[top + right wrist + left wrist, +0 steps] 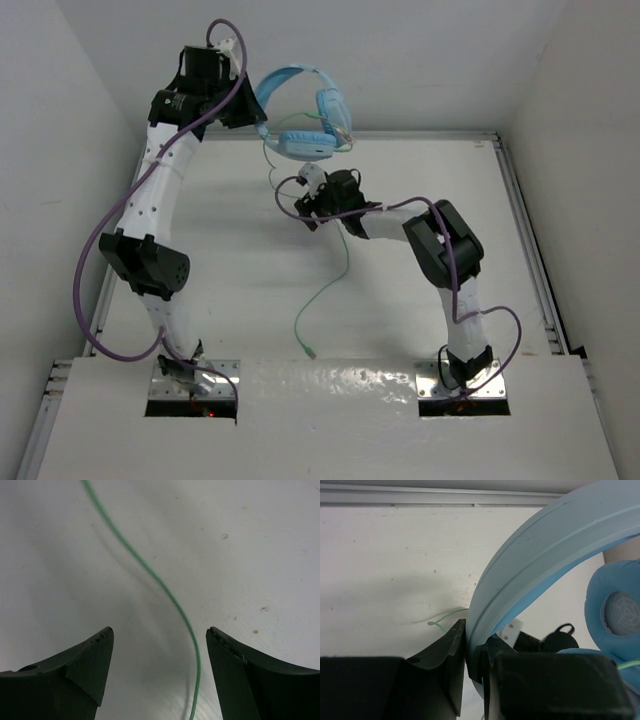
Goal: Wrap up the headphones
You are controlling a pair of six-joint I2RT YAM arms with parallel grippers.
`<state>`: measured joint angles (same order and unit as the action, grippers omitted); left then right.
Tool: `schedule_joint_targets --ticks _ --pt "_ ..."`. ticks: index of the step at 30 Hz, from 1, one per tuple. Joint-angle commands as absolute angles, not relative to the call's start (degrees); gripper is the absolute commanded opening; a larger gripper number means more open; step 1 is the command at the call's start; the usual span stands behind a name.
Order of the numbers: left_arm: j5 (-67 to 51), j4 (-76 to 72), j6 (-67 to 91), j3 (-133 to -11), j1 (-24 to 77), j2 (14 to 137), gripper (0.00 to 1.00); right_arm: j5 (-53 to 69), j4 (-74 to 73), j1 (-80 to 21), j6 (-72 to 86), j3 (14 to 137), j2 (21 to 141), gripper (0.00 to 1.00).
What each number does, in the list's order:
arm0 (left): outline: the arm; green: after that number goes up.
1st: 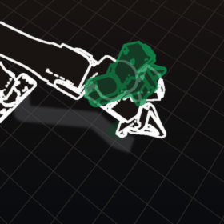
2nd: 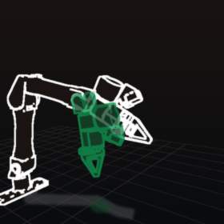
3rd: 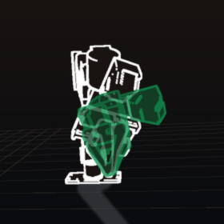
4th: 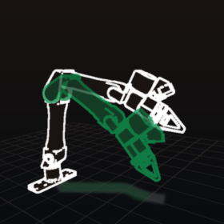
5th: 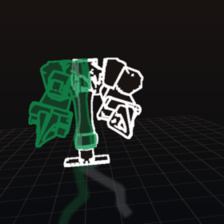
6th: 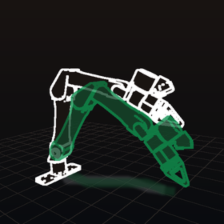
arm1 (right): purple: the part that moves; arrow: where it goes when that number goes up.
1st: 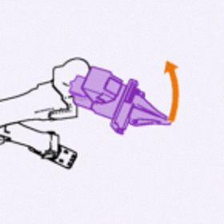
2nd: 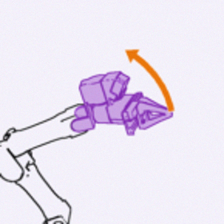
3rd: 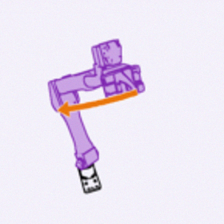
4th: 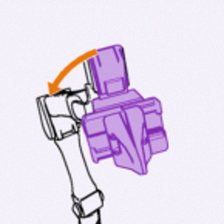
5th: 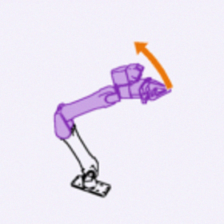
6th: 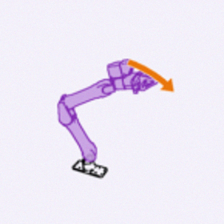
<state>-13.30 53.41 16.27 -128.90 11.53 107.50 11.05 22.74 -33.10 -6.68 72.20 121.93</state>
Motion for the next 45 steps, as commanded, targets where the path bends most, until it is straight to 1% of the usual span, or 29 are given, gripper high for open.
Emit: schedule_joint_targets --ticks 1,3,4,5,7,8,9,10,11,12,14,15,18,23,28,34,39,41,45 --pt "-16.96 49.13 17.32 -131.57 11.87 103.62 0.0 4.15 17.68 -33.22 -1.06 81.28 126.97 0.73" --pt "-17.58 49.04 17.23 -131.66 11.95 103.62 0.0 1.16 10.86 -33.22 1.47 86.11 129.89 0.72" --pt "-18.01 48.87 17.14 -131.57 11.95 103.62 0.0 -1.64 8.72 -33.22 2.1 90.74 131.29 0.71" --pt "-18.19 48.78 17.14 -131.57 11.95 103.54 0.0 -2.97 7.14 -33.22 2.63 92.53 133.4 0.71" --pt "-18.37 48.78 17.23 -131.4 11.95 103.54 0.0 -4.56 4.92 -33.14 2.72 94.92 134.29 0.66" --pt "-18.46 48.69 17.31 -131.31 11.95 103.54 0.0 -5.18 5.44 -33.13 2.72 94.57 134.3 0.61" --pt "-18.46 48.69 17.31 -131.4 11.95 103.54 0.0 -5.27 6.93 -33.05 2.55 93.96 133.77 0.58" --pt "-18.54 48.69 17.4 -131.48 11.95 103.62 0.0 -5.1 7.38 -32.87 2.64 92.82 133.51 0.52" --pt "-18.63 48.69 17.4 -131.83 11.87 103.62 0.0 -4.4 7.82 -32.78 2.38 92.12 133.16 0.42" --pt "-18.72 48.69 17.4 -131.92 11.87 103.71 0.0 -4.22 9.13 -32.61 2.55 90.63 132.37 0.24" --pt "-18.9 48.69 17.32 -132.62 11.87 103.8 0.0 -3.96 10.02 -32.26 3.07 89.74 131.84 0.06" --pt "-18.55 48.78 17.23 -132.8 11.87 103.89 0.0 -4.56 10.54 -31.73 3.6 89.13 131.49 0.0" --pt "-18.02 48.95 16.44 -133.15 11.87 103.71 0.0 -5.36 12.82 -29.89 7.37 86.5 129.83 0.0" --pt "-20.91 49.57 11.87 -132.37 11.87 103.71 0.0 -5.36 15.73 -21.63 15.89 81.83 125.6 0.0" --pt "-28.37 51.67 4.49 -128.42 12.48 104.5 0.0 -2.12 17.13 -12.59 19.94 82.88 120.95 0.0" --pt "-29.53 58.52 -7.46 -122.18 15.03 105.38 0.0 -0.18 18.11 -7.39 21.62 84.72 115.59 0.0" --pt "-27.96 60.38 -12.56 -115.5 16.0 105.73 0.0 -0.7 17.67 -4.84 20.66 86.04 111.37 0.0" --pt "-24.2 59.68 -12.57 -111.63 16.17 105.82 0.0 -1.49 15.74 -4.92 19.95 86.57 108.83 0.0" --pt "-17.68 58.27 -10.02 -108.63 16.17 106.7 0.0 -0.27 13.89 -4.92 19.95 84.3 103.37 0.0"
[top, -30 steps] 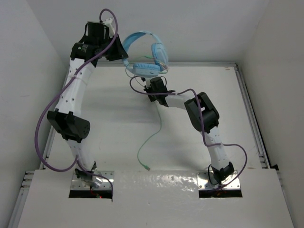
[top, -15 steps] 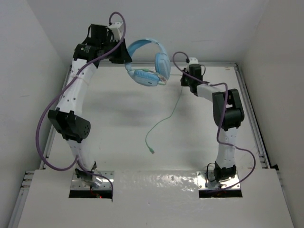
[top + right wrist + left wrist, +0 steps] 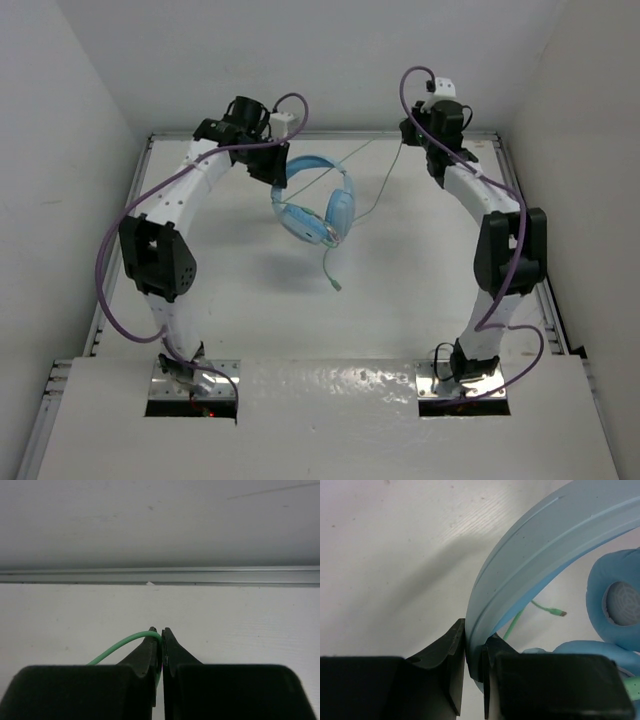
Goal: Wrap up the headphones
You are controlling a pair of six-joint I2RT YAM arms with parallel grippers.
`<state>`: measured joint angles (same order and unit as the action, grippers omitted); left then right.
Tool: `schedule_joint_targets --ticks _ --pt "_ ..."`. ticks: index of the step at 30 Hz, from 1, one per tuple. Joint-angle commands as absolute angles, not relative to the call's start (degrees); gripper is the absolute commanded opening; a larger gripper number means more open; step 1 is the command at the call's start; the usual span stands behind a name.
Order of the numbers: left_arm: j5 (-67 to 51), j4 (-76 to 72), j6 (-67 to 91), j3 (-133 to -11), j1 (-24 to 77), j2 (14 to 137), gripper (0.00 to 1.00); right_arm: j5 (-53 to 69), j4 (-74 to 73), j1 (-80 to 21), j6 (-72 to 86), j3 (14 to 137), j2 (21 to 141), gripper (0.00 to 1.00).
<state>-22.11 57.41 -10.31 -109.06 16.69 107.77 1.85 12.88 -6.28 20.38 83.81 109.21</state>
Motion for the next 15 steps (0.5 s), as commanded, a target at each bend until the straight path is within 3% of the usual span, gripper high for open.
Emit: schedule_joint_targets --ticks 1,15 --pt "-16.71 57.75 -9.85 -108.37 16.17 107.13 0.0 -0.18 13.63 -4.92 20.04 83.24 102.32 0.0" --pt "-7.47 53.7 -5.54 -109.59 16.17 110.22 0.0 4.58 3.01 -11.42 16.88 78.4 88.6 0.0"
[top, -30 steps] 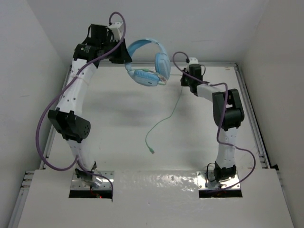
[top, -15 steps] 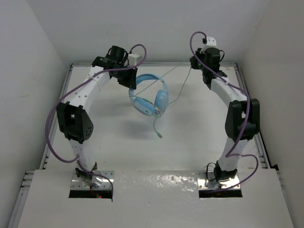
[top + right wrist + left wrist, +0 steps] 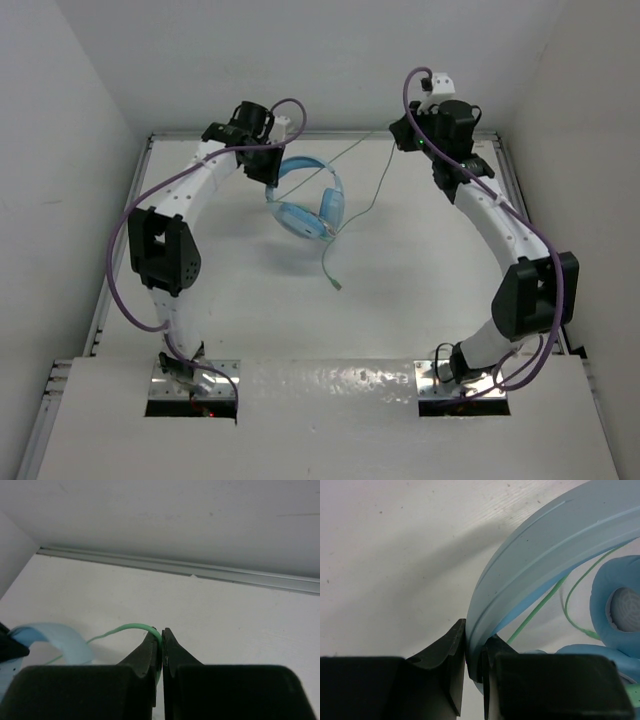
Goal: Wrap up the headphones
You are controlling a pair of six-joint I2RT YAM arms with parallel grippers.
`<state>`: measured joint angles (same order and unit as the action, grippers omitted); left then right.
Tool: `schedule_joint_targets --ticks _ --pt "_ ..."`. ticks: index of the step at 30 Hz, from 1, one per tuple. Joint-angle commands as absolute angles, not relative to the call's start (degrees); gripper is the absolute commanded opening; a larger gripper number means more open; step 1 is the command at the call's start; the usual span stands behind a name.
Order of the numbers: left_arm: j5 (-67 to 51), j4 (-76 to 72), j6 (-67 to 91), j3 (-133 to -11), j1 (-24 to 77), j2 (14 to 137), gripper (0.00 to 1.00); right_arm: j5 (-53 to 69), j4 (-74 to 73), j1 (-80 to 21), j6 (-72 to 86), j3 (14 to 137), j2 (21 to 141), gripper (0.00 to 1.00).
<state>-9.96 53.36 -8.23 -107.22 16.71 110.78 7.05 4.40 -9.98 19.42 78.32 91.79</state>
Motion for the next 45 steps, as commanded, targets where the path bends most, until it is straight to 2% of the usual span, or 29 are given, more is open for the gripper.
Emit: schedule_joint_targets --ticks 1,8,23,28,31,34,36,37,39,40,42,43,45 --pt "-8.08 53.61 -5.54 -109.95 16.17 110.21 0.0 4.31 2.29 -11.6 16.88 78.4 88.51 0.0" --pt "-12.04 54.4 -7.38 -113.81 16.17 109.78 0.0 0.44 0.18 -11.51 15.91 75.42 88.33 0.0" --pt "-6.25 53.89 -9.32 -108.82 16.17 109.34 0.0 -2.38 -4.39 -9.58 12.39 80.33 86.75 0.0" --pt "-1.06 51.16 -2.13 -109.86 16.17 110.65 0.0 5.88 -7.03 -12.12 15.89 81.21 84.64 0.0" --pt "4.73 48.44 4.64 -111.62 16.17 111.01 0.0 13.15 -12.28 -18.53 16.09 83.39 85.86 0.0" --pt "12.99 45.62 8.95 -112.67 16.08 110.83 0.0 32.38 -20.65 -23.98 18.69 90.6 90.52 0.0" --pt "17.9 44.56 11.85 -113.55 16.17 110.74 0.0 41.7 -12.52 -27.41 29.02 89.22 91.75 0.0" --pt "18.8 44.13 12.91 -113.82 16.17 110.57 0.0 42.01 -2.21 -28.64 32.75 86.51 92.02 0.0" --pt "19.95 43.51 15.55 -113.91 16.17 110.22 0.0 41.92 8.03 -31.98 39.87 85.26 93.07 0.0" --pt "19.69 43.07 16.43 -113.91 16.17 109.95 0.0 39.4 15.74 -32.78 46.34 86.04 95.25 0.0" --pt "18.37 42.89 18.79 -114.08 16.17 109.69 0.0 37.44 21.5 -35.67 52.0 86.75 97.81 0.0" --pt "17.93 42.98 19.59 -114.17 16.17 109.51 0.0 31.09 24.32 -37.77 52.47 89.01 100.0 0.0" --pt "17.14 43.07 21.35 -114.34 16.17 109.34 0.0 25.87 24.7 -39.72 52.73 90.52 101.86 0.0"
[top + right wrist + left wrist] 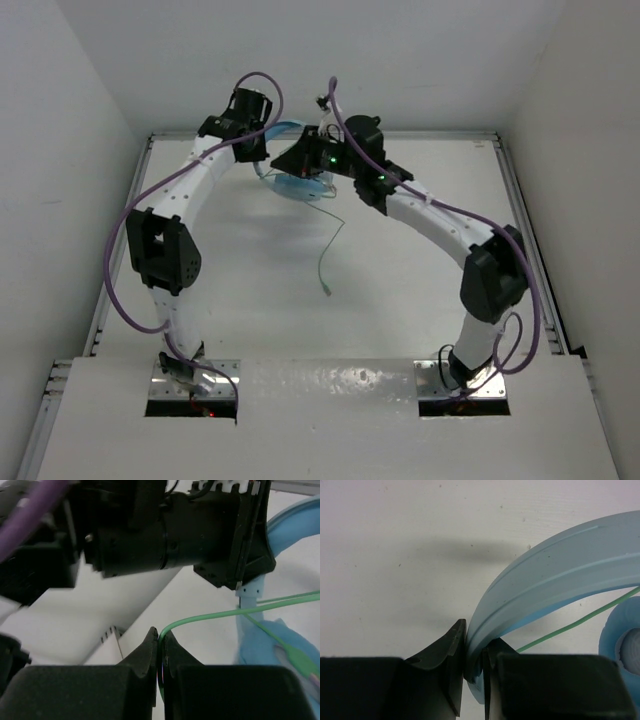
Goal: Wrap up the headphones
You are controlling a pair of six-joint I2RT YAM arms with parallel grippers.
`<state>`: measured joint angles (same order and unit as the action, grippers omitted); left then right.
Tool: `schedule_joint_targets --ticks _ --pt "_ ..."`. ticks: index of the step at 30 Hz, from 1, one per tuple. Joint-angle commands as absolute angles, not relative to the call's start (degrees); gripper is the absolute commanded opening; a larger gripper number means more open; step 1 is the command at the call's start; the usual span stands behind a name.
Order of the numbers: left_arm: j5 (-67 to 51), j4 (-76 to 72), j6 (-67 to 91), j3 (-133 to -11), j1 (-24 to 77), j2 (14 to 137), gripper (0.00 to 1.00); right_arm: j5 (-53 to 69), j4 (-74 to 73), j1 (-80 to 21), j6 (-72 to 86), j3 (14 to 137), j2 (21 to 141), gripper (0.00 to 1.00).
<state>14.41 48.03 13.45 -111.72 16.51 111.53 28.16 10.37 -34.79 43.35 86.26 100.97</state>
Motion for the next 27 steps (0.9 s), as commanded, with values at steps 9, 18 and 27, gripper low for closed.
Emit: schedule_joint_targets --ticks 9,18,27 --pt "11.97 44.65 26.53 -118.11 14.34 110.83 0.0 10.29 22.6 -44.21 56.72 91.75 108.8 0.0" --pt "1.33 46.23 29.0 -126.73 10.37 112.24 0.0 10.54 6.63 -45.96 38.28 96.57 114.07 0.4" --pt "-3.43 46.23 26.02 -132.44 7.3 112.06 0.0 18.37 8.62 -44.56 23.14 82.63 107.06 0.91"
